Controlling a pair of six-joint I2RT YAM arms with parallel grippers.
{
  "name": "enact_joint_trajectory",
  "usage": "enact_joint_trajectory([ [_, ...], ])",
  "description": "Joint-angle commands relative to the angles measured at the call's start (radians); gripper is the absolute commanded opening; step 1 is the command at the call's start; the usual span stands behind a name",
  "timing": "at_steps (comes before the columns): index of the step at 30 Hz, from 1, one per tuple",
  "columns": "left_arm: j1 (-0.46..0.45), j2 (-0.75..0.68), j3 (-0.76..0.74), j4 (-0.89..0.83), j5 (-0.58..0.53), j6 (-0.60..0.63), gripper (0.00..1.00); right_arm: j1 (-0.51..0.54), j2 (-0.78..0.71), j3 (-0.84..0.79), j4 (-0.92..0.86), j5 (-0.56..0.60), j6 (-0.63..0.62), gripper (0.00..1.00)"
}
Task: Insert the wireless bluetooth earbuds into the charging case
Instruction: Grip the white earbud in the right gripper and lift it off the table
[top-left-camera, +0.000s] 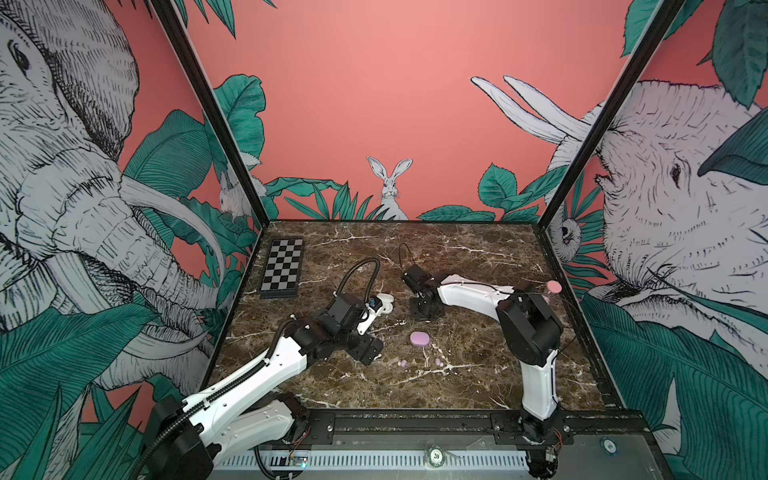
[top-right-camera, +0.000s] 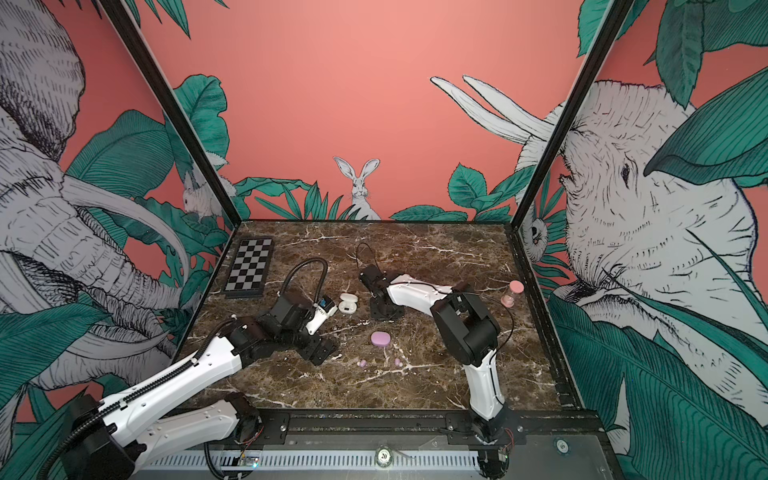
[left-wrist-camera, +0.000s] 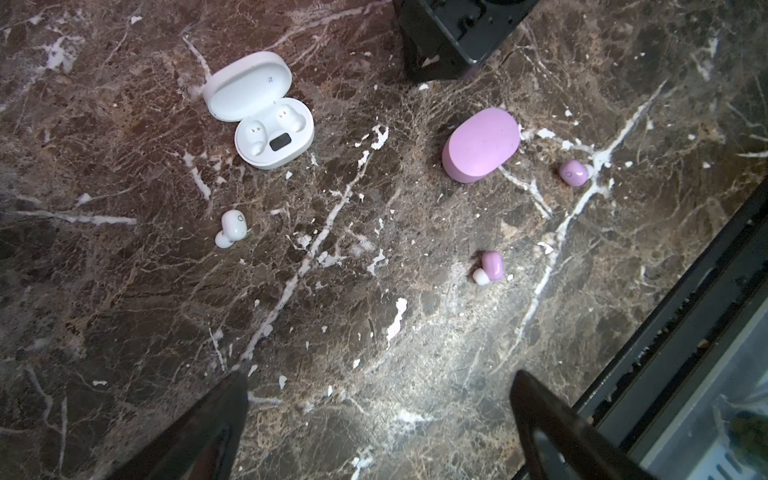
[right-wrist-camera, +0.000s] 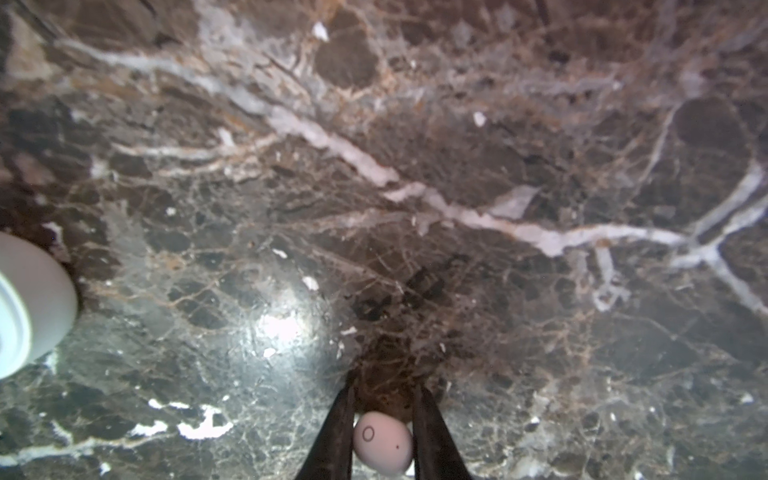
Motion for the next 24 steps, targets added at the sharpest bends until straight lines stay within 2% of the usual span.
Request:
enact_joint_trajectory([
  [1,-0.003,-0.007,0.013,-0.014,-0.004,0.0,0.99,0.005,-0.04,-0.016,-0.007,0.005,0.013,0.23],
  [7,-0.003,-0.007,0.013,-0.014,-0.003,-0.001,0.99,0.006,-0.055,-0.029,0.0,-0.013,0.017,0.27],
  [24,-0.003,-0.003,0.013,-0.016,-0.003,-0.002,0.99,0.007,-0.098,-0.073,0.041,-0.064,0.035,0.28],
])
